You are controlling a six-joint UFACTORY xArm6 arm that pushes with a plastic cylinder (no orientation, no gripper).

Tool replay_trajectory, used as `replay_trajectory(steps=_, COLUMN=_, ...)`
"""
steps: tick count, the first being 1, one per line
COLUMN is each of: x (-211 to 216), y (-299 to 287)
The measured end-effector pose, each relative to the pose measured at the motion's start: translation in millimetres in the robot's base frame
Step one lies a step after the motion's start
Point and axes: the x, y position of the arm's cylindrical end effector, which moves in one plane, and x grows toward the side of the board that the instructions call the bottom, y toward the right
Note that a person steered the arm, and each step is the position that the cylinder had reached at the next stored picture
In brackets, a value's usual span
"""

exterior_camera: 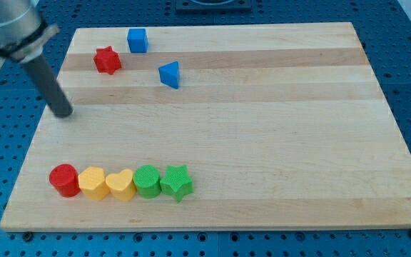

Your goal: Push the blue triangle towards the bottom centre

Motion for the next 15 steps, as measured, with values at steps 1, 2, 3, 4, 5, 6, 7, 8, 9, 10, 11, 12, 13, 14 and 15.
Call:
replay_trajectory(steps=1, x=-51, y=37)
replay_trajectory(steps=2, x=-68, y=96)
replay_trajectory(steps=3, x=-68, y=186)
replay_trajectory(steps=4, x=-45, y=284)
replay_trajectory(steps=5, x=-21, y=348)
replay_trajectory(steps=6, x=-25, y=345)
replay_trajectory(steps=7, x=-35, y=315)
replay_trajectory(steps=8, x=-17, y=295)
replay_trajectory(steps=9, x=45, y=302)
replay_trajectory(steps=10, x=73, y=317)
replay_trajectory(steps=11, x=40, y=304)
replay_trajectory(steps=12, x=20, y=264)
replay_trajectory(steps=13, x=46, y=254)
replay_trajectory(steps=14, x=83, y=275)
replay_trajectory(steps=15, x=113, y=297)
